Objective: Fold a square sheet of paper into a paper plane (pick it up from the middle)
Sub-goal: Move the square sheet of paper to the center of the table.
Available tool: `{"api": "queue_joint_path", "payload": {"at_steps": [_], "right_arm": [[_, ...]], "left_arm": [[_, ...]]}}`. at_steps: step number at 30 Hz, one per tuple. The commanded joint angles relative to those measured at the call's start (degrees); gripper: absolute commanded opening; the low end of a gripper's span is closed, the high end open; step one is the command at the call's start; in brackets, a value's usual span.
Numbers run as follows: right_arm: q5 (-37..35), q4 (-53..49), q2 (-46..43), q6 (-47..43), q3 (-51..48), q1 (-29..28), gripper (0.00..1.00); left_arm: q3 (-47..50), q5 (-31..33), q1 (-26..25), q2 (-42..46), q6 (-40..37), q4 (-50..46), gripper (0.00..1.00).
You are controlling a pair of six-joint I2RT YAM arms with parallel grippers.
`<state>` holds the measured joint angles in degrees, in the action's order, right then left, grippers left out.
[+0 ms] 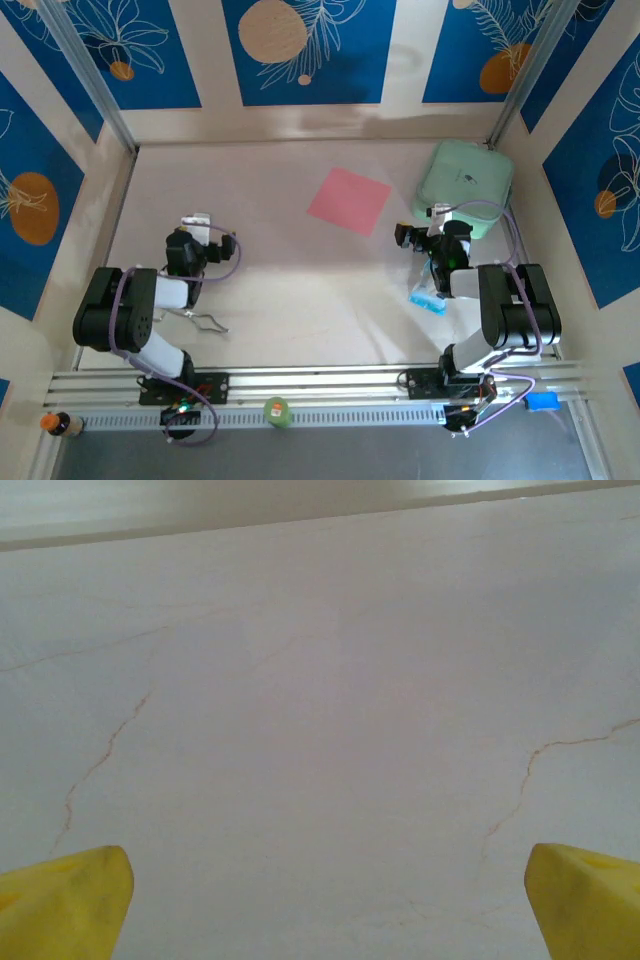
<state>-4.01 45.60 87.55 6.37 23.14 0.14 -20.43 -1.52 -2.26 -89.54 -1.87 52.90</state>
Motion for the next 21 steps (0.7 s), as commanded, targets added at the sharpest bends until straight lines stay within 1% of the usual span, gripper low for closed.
{"api": "queue_joint_path", "payload": {"at_steps": [1,15,21], "right_arm": [[1.2,0.13,-0.28,-0.93,1.02,0.23,0.99],[1.55,-0.15,-0.18,-0.79,1.18,0.39,0.99],[3.12,0.15,-0.27,-0.31,1.03,1.19,0.99]], "left_arm": [[-1.11,-1.38,0.59,0.04,-0.15,0.62,1.0],[-1.11,-1.38,0.58,-0.11,-0.06,0.62,1.0],[-1.2,-1.47,0.59,-0.13,-0.06,0.52,1.0]]}}
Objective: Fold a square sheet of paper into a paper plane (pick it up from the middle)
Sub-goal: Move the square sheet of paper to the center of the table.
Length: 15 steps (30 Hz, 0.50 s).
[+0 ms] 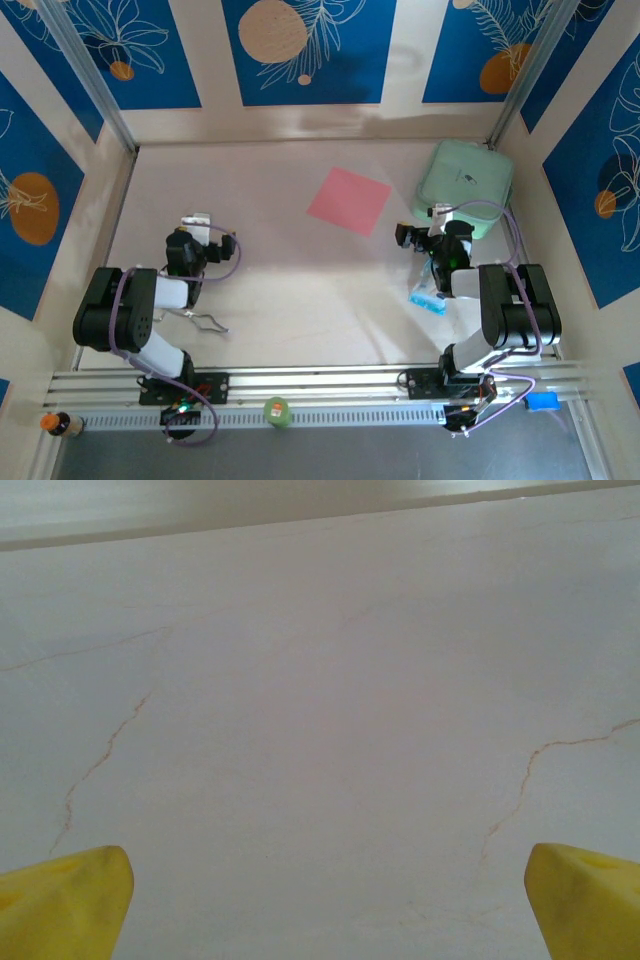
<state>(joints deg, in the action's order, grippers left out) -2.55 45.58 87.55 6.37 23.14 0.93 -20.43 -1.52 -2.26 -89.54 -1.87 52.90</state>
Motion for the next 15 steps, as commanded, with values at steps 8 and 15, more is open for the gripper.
{"api": "queue_joint_path", "payload": {"at_steps": [8,15], "right_arm": [[0.01,0.2,-0.27,-0.94,1.01,-0.46,0.99],[-0.91,0.77,-0.76,-2.21,0.5,-1.61,0.99]], "left_arm": [[-1.11,-1.38,0.59,-0.11,-0.06,0.62,1.0],[1.1,-1.69,0.5,0.32,-0.35,4.38,1.0]]}}
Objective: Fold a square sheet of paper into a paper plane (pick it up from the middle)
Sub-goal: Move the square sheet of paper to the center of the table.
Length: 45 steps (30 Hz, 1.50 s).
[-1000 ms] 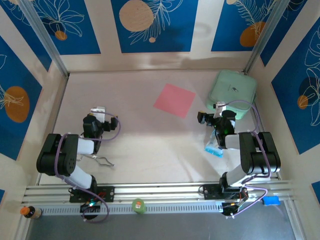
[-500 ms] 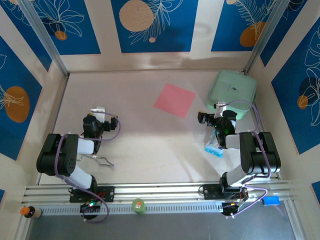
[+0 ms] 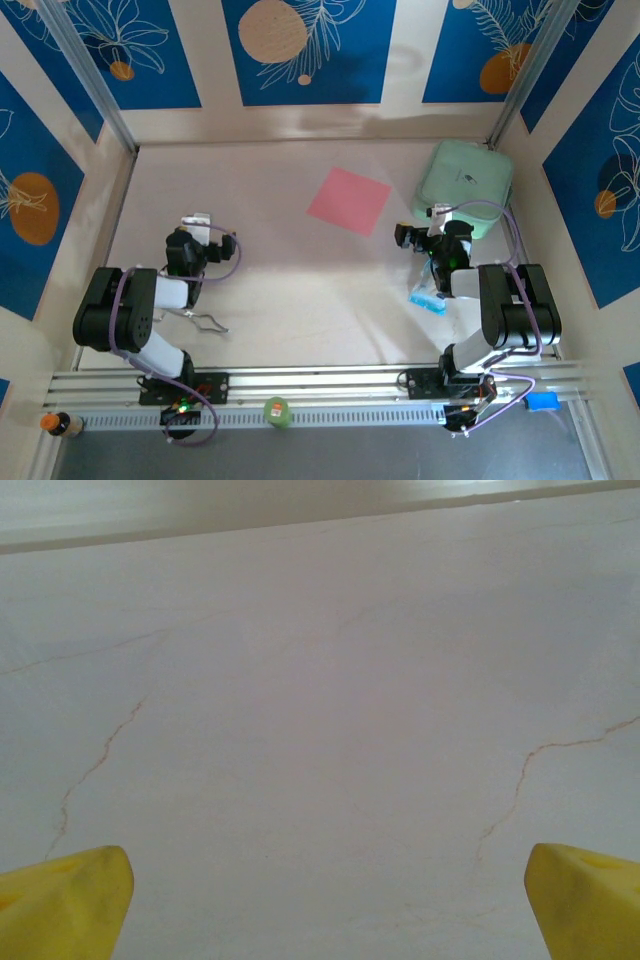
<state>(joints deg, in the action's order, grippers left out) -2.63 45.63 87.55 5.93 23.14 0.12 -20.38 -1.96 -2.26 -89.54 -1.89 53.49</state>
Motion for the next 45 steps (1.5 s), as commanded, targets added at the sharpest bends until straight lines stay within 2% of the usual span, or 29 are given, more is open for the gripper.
{"api": "queue_joint_path", "payload": {"at_steps": [1,4,7,9,12,14,16,19,21,24,26,31,38,41,45], "right_arm": [[-1.06,1.09,-0.96,-2.01,0.24,-1.12,0.99],[-0.71,-1.46,-2.68,-2.17,1.05,-1.18,0.99],[-3.38,-12.05,-5.9,-1.9,5.4,-2.18,0.99],[-6.24,-18.78,-7.76,-1.68,8.41,-3.39,0.99],[-10.0,-23.03,-11.21,-2.31,10.87,-6.67,0.99],[-9.67,-28.67,-12.65,-0.05,14.31,-7.63,0.99],[-8.67,-36.19,-13.47,4.23,18.39,-8.32,0.99],[-10.27,-46.95,-13.54,16.41,24.62,-8.83,0.99],[-1.14,-54.74,-12.74,18.42,28.96,-7.2,0.99],[7.94,-56.35,-10.16,22.06,31.48,-6.42,0.99],[10.25,-56.63,-8.31,23.78,33.0,-7.23,0.99],[7.97,-58.98,-2.82,24.8,37.92,-11.61,0.99],[8.61,-60.9,3.35,29.82,41.96,-15.41,0.99],[8.29,-62.54,5.83,30.6,43.51,-16.76,1.0],[9.11,-63.03,10.32,31.24,45.84,-17.59,1.0]], "left_arm": [[1.95,-0.5,0.46,0.57,-0.02,5.41,1.0],[4.44,2.19,0.45,2.98,1.05,8.1,1.0],[5.01,5.02,0.5,7.66,2.07,4.68,1.0],[4.35,7.53,0.5,12.52,3.51,-1.59,1.0],[2.99,9.69,0.5,18.51,5.38,-9.72,1.0],[0.81,13.01,0.5,21.72,8.53,-16.8,1.0],[-2.11,14.96,0.5,24.14,10.97,-25.06,1.0],[-5.43,15.96,0.5,27.64,16.07,-34.84,1.0],[-7.4,15.51,0.5,30.7,22.56,-41.45,1.0],[-9.35,10.51,0.54,35.23,26.33,-50.02,1.0],[-9.55,6.59,0.59,37.41,28.95,-52.49,1.0],[-11.43,-5.45,0.59,38.15,30.94,-54.97,1.0],[-14.67,-20.16,-0.13,31.57,37.46,-53.37,1.0],[-15.04,-23.03,-2.03,28.65,39.12,-52.06,1.0],[-15.14,-22.54,-6.04,25.64,38.72,-52.08,1.0]]}}
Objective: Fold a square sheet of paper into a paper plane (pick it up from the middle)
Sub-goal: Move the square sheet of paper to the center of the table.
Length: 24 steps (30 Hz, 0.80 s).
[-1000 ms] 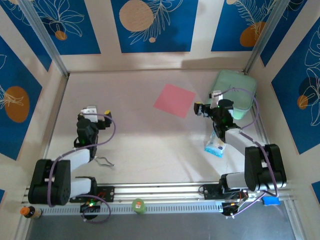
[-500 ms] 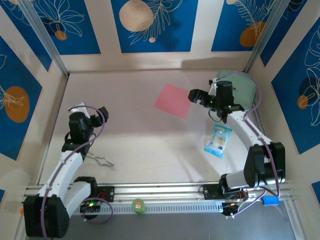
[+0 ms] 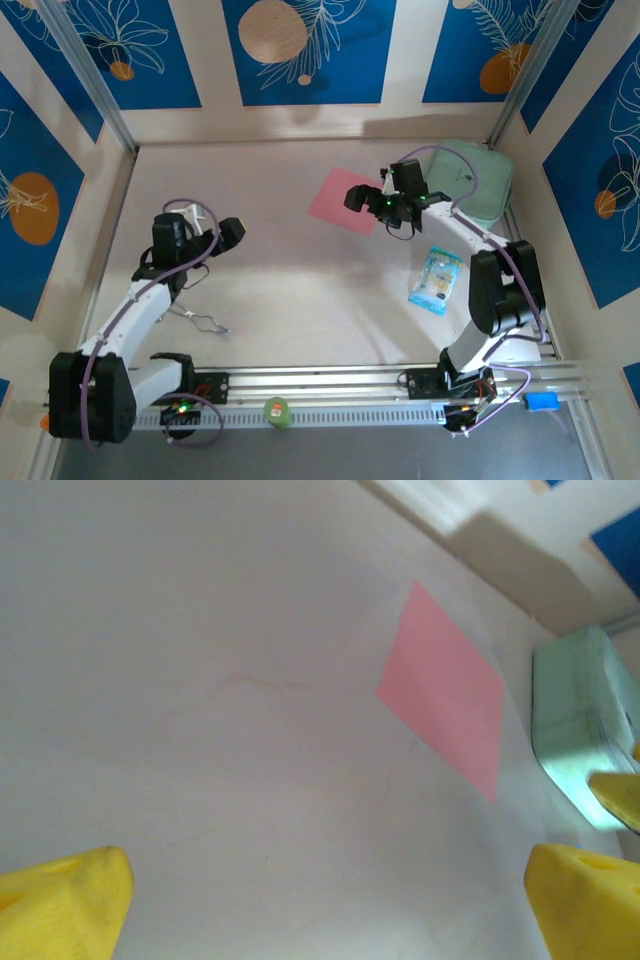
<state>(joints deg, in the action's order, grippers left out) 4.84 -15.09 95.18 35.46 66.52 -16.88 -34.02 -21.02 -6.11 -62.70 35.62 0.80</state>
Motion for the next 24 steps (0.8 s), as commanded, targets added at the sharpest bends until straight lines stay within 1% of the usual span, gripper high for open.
{"api": "queue_joint_path", "payload": {"at_steps": [1,3,7,11,15,19,24], "right_arm": [[1.56,-2.84,4.05,1.92,3.39,-0.69,0.99],[2.74,-2.67,7.01,1.89,5.6,-0.85,0.99],[1.84,-5.97,13.85,2.72,12.58,-1.13,1.0],[2.28,-8.62,20.54,4.2,18.93,-1.27,1.0],[2.69,-10.75,26.2,5.31,24.52,-1.32,1.0],[4.03,-12.46,29.45,5.8,27.47,-1.39,1.0],[5.39,-13.04,29.92,5.14,25.52,-1.65,1.0]], "left_arm": [[-1.48,-3.28,-3.01,-1.61,1.31,0.73,1.0],[-1.49,-2.79,-4.8,-2.54,1.56,1.23,1.0],[-2.28,-0.99,-7.39,-3.38,1.1,0.34,1.0],[-2.1,0.2,-7.69,-2.14,0.49,-1.24,1.0],[-2.46,1.93,-7.61,0.51,-2.21,-4.88,1.0],[-2.77,3.07,-7.6,2.19,-3.6,-6.67,1.0],[-2.99,3.91,-7.53,3.42,-3.81,-7.23,1.0]]}}
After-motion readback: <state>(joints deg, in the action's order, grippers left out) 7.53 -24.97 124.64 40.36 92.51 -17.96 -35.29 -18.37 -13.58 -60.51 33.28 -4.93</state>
